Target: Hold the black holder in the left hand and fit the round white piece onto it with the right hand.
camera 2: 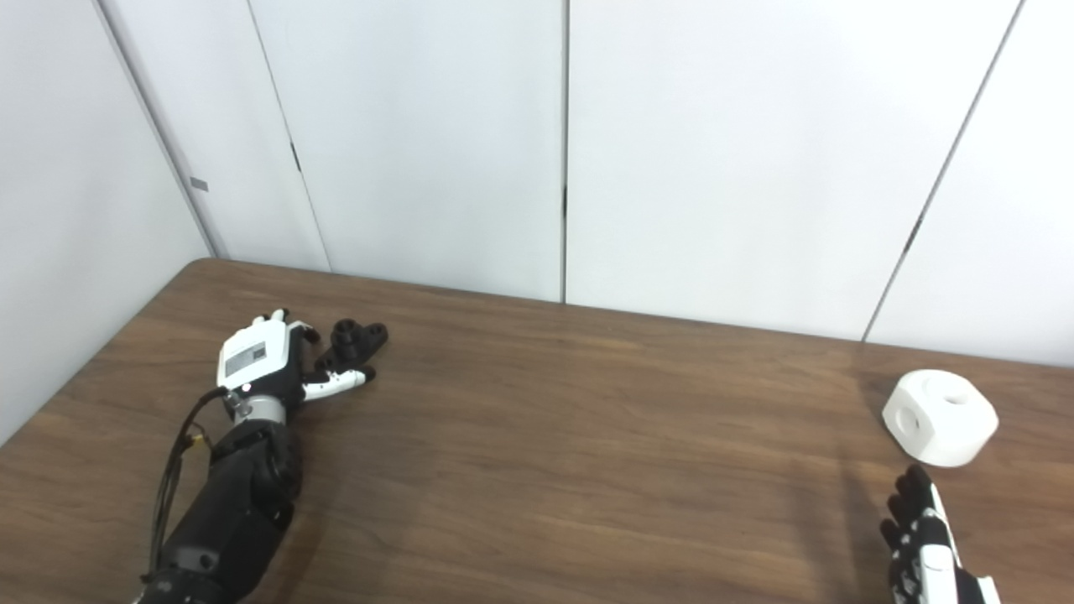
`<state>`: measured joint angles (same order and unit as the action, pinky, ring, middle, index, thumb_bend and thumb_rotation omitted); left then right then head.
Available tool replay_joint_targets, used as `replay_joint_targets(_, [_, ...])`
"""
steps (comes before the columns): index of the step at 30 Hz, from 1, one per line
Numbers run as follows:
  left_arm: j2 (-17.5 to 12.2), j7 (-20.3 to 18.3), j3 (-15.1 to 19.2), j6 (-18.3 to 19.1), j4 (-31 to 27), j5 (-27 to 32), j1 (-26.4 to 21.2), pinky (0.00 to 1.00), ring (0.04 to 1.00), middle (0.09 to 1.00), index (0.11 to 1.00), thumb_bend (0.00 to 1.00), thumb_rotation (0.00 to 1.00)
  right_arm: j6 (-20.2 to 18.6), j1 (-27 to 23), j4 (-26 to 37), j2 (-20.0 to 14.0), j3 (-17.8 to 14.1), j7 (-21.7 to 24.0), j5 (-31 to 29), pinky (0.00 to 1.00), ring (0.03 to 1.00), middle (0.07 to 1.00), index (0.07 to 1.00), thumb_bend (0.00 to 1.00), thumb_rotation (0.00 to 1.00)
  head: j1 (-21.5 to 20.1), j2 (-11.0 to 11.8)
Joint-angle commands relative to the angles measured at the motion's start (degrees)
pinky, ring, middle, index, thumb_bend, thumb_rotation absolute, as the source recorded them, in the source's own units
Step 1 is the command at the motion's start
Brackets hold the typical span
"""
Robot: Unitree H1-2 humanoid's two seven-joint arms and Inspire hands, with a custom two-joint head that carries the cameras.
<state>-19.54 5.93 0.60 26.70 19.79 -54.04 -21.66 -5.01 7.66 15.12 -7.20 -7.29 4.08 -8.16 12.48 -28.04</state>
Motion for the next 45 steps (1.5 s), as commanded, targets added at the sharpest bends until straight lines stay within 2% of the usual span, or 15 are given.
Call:
replay_joint_targets(1, [-0.36,0.70,1.06,0.21,-0.66,-1.09,-3.24,1.00,1.000,0.969,0.720,0.93,0.58,0.70,-0.71,2.15,-0.05,-0.22,-0.34,-0.17,1.00,1.000,1.000,0.997,0.38,0.99,-0.02,-0.04])
replay_joint_targets(5, [0.26,0.68,2.31,0.22,-0.78,-0.71,-3.33,1.00,1.000,0.953,0.692,0.91,0.52,-0.30,-0.61,3.02,0.18,-0.20,-0.55,-0.25,1.00,1.000,1.000,1.000,0.36,1.00,-0.08,-0.09])
replay_joint_targets(8, [-0.21,0.62,2.01,0.20,-0.87,0.04,-3.10,1.00,1.000,0.942,0.676,0.91,0.48,-0.62,-0.58,3.36,0.24,-0.17,-0.51,-0.38,1.00,1.000,1.000,1.000,0.34,0.99,-0.12,-0.15])
replay_joint_targets(16, [-1.10,0.13,0.85,0.20,-0.76,-0.71,-2.75,1.00,0.993,0.918,0.665,0.89,0.48,-1.55,-0.58,4.10,0.28,-0.04,-1.03,0.23,1.00,1.000,1.000,1.000,0.34,1.00,-0.17,-0.34])
replay_joint_targets(24, [-1.37,0.43,0.59,0.20,-0.22,-0.43,-2.53,1.00,0.985,0.908,0.674,0.87,0.41,-2.09,-0.57,4.49,0.25,-0.04,-1.06,0.01,1.00,1.000,1.000,1.000,0.35,1.00,-0.14,-0.68])
replay_joint_targets(30, [-1.97,-0.25,-0.32,0.21,0.67,-4.31,-2.31,1.00,0.954,0.882,0.681,0.84,0.34,-1.94,-0.63,4.46,0.13,-0.11,-0.98,-0.04,1.00,1.000,1.000,1.000,0.35,1.00,-0.10,-0.83])
replay_joint_targets(39, [-1.76,-1.63,0.46,0.20,-0.25,-4.25,-2.04,1.00,0.944,0.869,0.641,0.82,0.32,-2.05,-0.64,4.60,0.05,-0.26,-0.93,-0.29,1.00,1.000,1.000,1.000,0.32,0.99,-0.06,-1.30])
replay_joint_targets(45, [-1.77,-0.38,0.41,0.18,-0.61,-1.29,-1.97,0.98,0.914,0.831,0.587,0.82,0.23,-2.03,-0.59,4.60,-0.27,-0.30,-0.90,0.10,1.00,1.000,1.000,1.000,0.33,1.00,-0.02,-1.57])
